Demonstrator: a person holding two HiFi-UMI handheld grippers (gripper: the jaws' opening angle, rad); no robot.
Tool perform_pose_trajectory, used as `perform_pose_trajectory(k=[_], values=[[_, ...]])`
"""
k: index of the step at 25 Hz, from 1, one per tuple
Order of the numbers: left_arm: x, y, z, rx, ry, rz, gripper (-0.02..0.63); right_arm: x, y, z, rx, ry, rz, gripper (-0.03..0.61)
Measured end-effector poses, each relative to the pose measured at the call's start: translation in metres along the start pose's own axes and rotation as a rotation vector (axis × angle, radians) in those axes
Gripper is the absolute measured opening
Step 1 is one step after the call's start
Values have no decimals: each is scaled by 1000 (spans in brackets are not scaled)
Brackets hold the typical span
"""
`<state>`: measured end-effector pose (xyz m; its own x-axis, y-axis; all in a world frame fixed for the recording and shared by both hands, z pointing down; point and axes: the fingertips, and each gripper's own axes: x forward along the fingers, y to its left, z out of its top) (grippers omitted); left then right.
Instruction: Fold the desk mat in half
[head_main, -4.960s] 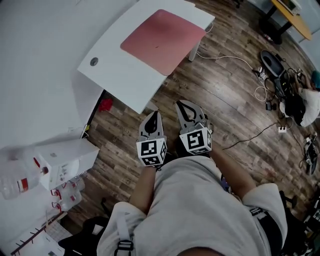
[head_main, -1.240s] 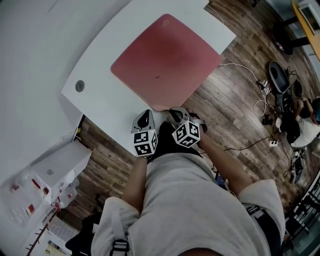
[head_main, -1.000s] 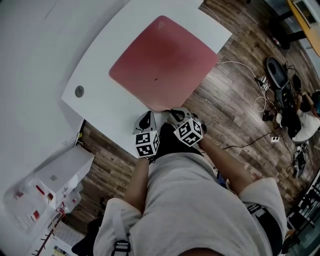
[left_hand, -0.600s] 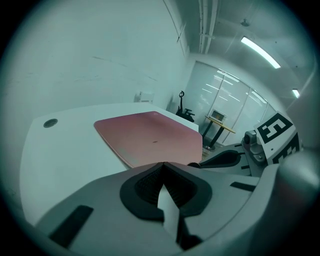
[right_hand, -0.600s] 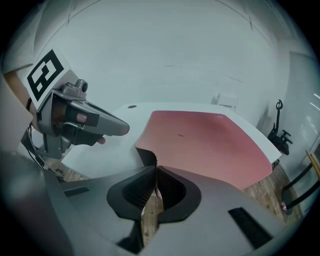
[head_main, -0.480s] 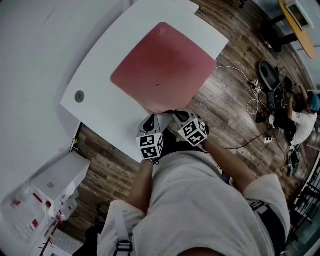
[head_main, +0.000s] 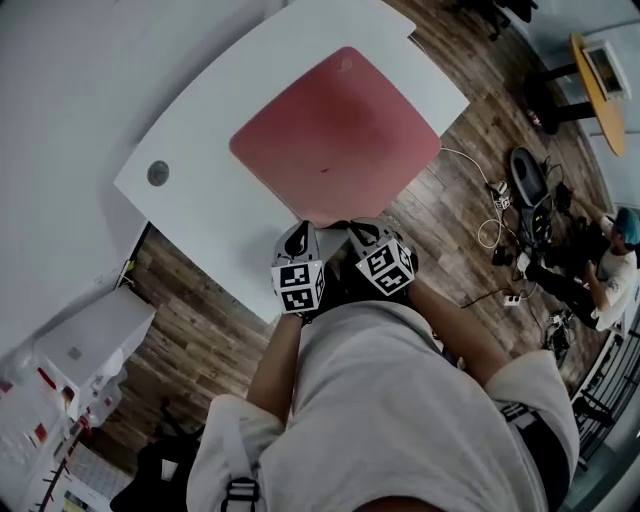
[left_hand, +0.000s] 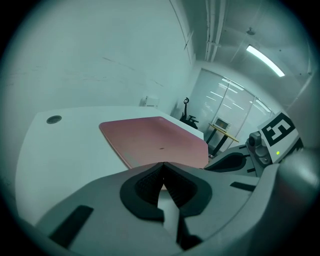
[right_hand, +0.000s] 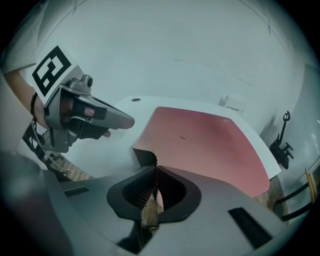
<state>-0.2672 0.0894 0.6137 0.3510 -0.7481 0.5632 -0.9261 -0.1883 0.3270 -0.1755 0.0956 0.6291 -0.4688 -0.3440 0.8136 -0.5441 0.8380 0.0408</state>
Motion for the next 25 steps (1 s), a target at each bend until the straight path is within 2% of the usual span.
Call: perform_pose_trajectory(k=[9,16,25], values=[[-2,12,0,-14,5,101,12,6,-1,2,16,-62,65,48],[-5,0,-3,-5,26,156,12,-1,2,-3,40,-111,127,48],[2,-28,0,25,36,172,12,-7,-14,-2,35,-168,143,48]])
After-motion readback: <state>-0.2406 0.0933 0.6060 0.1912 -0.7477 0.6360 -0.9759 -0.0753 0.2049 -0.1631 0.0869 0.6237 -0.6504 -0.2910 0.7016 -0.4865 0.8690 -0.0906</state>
